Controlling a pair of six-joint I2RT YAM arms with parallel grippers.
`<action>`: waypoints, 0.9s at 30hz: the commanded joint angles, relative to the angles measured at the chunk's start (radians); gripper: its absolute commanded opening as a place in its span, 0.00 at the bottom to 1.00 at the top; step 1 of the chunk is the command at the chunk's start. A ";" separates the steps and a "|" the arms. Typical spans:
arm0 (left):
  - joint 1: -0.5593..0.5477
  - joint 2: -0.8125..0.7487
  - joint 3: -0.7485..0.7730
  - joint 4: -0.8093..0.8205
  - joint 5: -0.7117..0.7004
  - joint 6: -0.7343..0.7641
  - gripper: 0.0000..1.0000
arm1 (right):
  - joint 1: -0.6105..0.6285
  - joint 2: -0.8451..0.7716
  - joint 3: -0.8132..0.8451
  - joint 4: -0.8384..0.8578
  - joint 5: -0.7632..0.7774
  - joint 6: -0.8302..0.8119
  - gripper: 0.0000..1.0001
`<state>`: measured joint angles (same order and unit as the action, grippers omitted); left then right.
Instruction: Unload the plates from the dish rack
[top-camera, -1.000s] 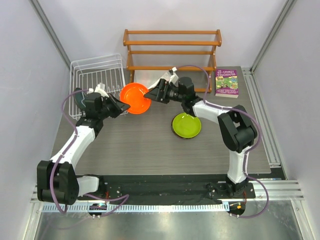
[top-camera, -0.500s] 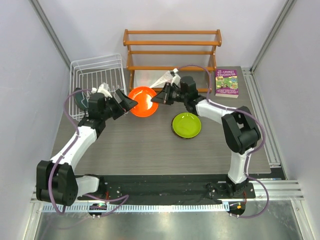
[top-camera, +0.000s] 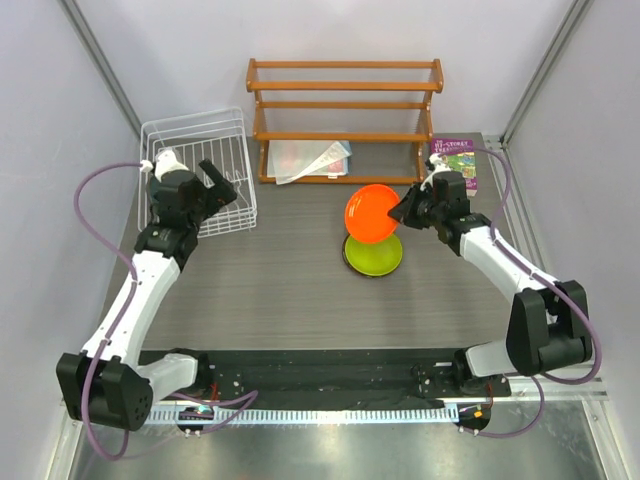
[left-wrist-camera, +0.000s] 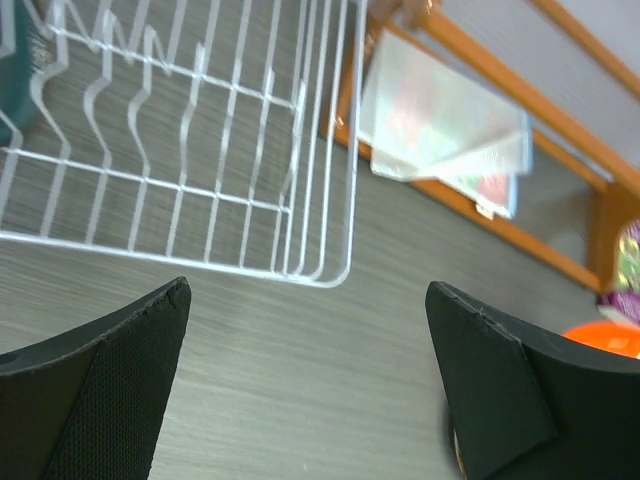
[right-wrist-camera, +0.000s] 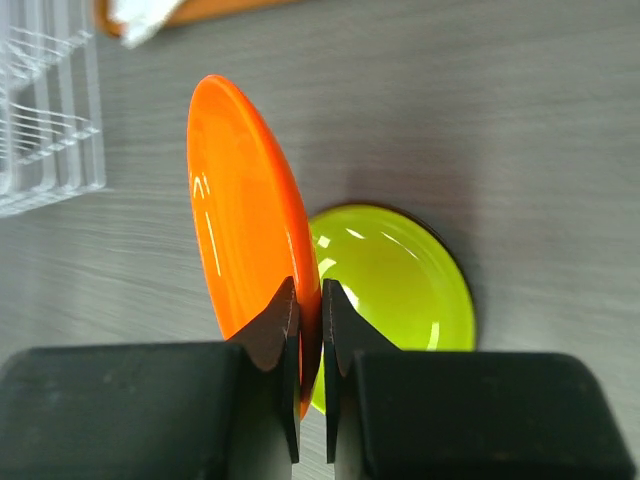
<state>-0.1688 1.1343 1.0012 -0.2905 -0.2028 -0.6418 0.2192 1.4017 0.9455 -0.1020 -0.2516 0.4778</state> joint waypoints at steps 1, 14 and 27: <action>0.002 -0.002 0.068 -0.070 -0.155 0.046 0.99 | 0.000 -0.015 -0.059 -0.073 0.066 -0.070 0.09; -0.003 0.030 0.132 -0.154 -0.405 0.185 1.00 | -0.003 0.025 -0.093 -0.077 0.054 -0.090 0.18; -0.003 0.087 0.143 -0.151 -0.414 0.177 1.00 | -0.001 0.066 -0.077 -0.117 -0.069 -0.099 0.55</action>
<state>-0.1699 1.1957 1.1099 -0.4473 -0.5808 -0.4664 0.2157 1.4555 0.8375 -0.2134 -0.2535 0.3969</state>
